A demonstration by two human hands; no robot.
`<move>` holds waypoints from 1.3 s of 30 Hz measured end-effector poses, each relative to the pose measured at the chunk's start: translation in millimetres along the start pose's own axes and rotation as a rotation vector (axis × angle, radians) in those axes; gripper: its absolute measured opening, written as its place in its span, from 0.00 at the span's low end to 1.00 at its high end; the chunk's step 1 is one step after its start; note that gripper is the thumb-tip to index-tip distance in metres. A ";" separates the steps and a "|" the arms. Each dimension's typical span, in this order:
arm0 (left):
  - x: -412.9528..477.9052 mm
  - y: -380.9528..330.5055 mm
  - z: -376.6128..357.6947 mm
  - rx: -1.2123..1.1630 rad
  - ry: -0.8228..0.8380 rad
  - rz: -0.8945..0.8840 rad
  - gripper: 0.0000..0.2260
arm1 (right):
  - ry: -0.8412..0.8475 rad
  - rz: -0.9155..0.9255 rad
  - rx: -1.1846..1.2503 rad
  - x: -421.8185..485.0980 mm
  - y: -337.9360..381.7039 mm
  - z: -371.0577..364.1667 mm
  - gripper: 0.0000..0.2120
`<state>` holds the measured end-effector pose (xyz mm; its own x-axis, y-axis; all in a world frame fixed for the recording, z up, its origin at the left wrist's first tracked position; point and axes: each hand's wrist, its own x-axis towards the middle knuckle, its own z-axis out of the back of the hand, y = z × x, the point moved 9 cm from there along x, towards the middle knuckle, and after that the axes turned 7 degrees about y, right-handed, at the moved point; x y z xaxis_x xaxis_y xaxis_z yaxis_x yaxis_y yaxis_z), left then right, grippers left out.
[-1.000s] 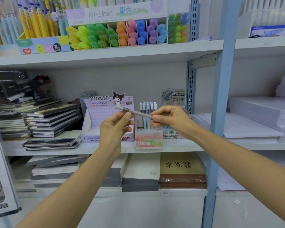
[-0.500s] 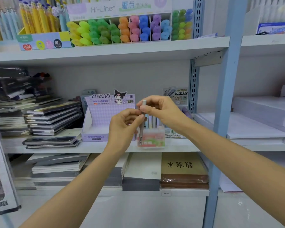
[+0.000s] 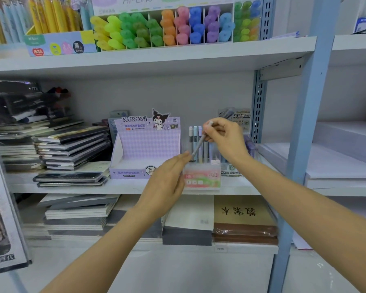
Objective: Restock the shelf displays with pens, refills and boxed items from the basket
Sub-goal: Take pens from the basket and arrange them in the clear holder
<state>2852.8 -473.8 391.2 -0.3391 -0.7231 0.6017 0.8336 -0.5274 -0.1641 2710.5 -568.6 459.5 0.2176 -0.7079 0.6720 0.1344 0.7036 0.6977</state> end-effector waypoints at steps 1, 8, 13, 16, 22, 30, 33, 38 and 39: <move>-0.7 -0.1 -0.5 0.001 -0.002 -0.007 0.23 | 0.018 0.011 -0.036 1.5 -0.7 -5.3 0.06; -1.9 0.2 -0.8 0.026 -0.004 -0.025 0.22 | 0.108 0.026 -0.200 10.4 -5.1 -21.0 0.06; -2.5 -0.3 -1.9 0.034 -0.015 -0.020 0.23 | 0.129 0.044 -0.254 15.5 0.7 -31.4 0.10; -3.1 -0.7 -2.2 0.077 -0.020 -0.007 0.23 | 0.139 0.066 -0.352 14.2 2.6 -36.6 0.06; -4.1 -2.3 -4.4 0.108 -0.012 0.017 0.25 | 0.175 0.049 -0.592 11.6 1.4 -33.4 0.10; -80.7 16.8 -27.8 0.017 -0.310 0.146 0.15 | 0.248 0.345 -0.358 -102.6 26.2 -72.5 0.06; -141.3 39.1 -96.5 0.002 -0.109 0.255 0.15 | 0.412 0.186 -0.277 -161.4 -27.0 -111.0 0.07; -275.5 81.1 -220.6 -0.097 0.396 0.539 0.16 | 0.668 -0.256 -0.231 -269.5 -162.3 -170.4 0.08; -302.5 86.7 -243.4 -0.093 0.514 0.594 0.17 | 0.719 -0.328 -0.247 -292.2 -188.5 -179.9 0.08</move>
<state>2921.5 -409.4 4.7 -0.0269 -0.9988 -0.0397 0.9060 -0.0076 -0.4232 2795.5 -483.4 86.9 0.6843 -0.7266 0.0619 0.4895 0.5205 0.6996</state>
